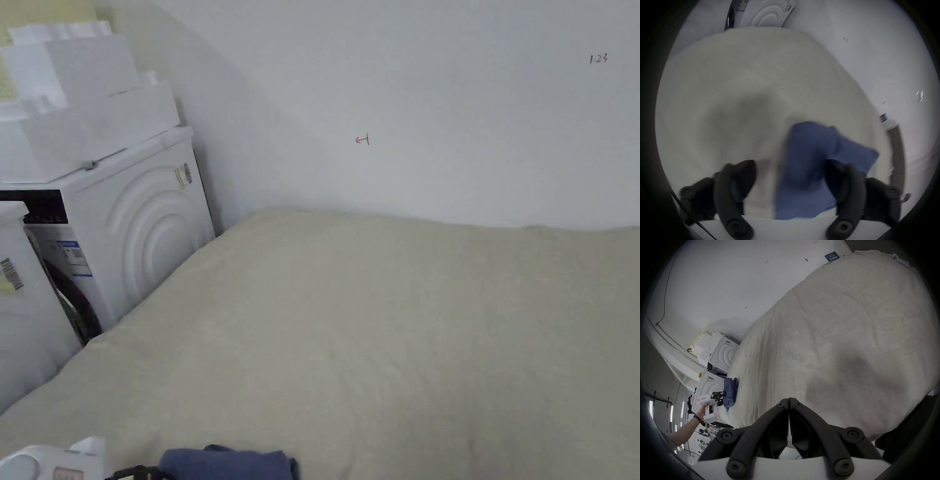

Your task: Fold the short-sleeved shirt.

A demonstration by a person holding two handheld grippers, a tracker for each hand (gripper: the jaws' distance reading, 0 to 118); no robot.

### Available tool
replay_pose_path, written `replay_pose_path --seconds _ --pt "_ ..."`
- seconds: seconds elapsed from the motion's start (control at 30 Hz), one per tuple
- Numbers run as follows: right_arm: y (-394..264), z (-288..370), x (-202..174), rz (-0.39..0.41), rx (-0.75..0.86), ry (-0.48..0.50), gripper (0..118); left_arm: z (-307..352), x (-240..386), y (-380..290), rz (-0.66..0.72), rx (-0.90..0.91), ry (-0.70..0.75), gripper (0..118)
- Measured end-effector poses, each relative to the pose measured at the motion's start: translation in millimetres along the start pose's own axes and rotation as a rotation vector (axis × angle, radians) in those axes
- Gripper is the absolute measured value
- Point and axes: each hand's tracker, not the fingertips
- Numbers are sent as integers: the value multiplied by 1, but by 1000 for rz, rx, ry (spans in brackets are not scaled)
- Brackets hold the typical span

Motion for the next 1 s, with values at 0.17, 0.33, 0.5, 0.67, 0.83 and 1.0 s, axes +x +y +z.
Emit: replay_pose_path --seconds 0.17,0.33,0.5,0.67,0.83,1.0 --pt "7 21 5 75 34 -10 0 95 16 -33 -90 149 159 97" --pt "22 55 -20 265 148 -82 0 172 146 -111 -323 387 -80 93" --pt "40 95 -70 349 332 -71 0 193 261 -188 -461 575 -302 82" --pt "44 126 -110 455 468 -69 0 189 331 -229 -541 667 -358 40" --pt "34 137 -134 574 549 -98 0 193 365 -260 -601 703 -420 4" --pt "20 134 -145 642 623 -217 0 195 373 -287 -648 813 -202 0"
